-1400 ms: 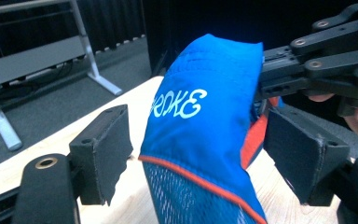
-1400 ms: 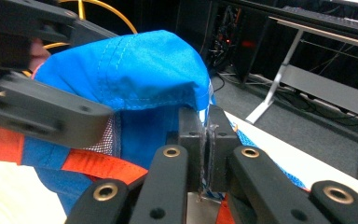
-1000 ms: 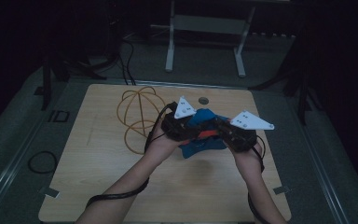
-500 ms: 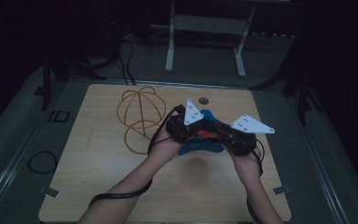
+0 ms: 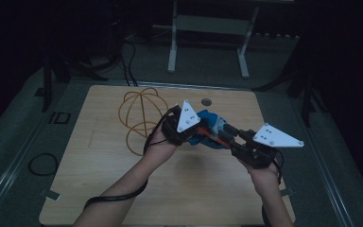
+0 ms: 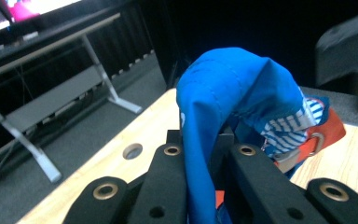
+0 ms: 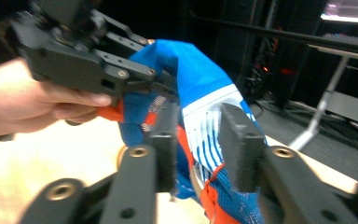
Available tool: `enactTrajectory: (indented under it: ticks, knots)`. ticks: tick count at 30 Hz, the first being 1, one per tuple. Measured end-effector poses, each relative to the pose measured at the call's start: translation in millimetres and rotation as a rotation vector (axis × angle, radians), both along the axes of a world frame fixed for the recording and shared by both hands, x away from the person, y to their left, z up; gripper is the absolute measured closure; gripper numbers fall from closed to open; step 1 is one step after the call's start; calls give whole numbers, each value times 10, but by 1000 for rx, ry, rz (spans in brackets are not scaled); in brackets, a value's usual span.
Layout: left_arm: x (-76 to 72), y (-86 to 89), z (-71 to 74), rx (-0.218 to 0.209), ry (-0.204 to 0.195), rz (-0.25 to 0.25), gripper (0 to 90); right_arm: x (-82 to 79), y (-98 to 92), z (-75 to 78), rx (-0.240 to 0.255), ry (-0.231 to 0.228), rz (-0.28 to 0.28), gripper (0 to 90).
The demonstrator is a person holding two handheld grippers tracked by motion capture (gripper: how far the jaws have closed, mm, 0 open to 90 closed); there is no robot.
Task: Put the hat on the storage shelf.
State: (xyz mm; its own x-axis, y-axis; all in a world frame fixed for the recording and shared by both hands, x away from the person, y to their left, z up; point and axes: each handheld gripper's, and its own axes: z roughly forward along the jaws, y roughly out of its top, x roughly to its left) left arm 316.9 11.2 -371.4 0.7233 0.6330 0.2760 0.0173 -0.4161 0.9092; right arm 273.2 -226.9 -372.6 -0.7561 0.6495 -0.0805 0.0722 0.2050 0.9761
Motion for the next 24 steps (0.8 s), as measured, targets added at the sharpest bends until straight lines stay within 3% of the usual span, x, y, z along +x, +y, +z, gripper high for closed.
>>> enactTrajectory:
  ticks: [4, 8, 18, 22, 24]
  knots:
    - [-28, 98, 12, -7, -44, -10, 893, -67, -135, 66, 26, -6, 2, 548]
    - [-41, 228, 2, -27, -99, -63, 892, -62, -268, 83, 29, -6, -15, 425]
    - [-29, 452, -67, -77, -137, -181, 891, -58, -364, -93, 8, 48, 28, 374]
    - [-39, 519, -109, -110, -163, -293, 891, -86, -362, -114, -23, 51, 43, 388]
    - [-47, 533, -116, -127, -172, -302, 890, -98, -354, -121, -23, 63, 59, 397]
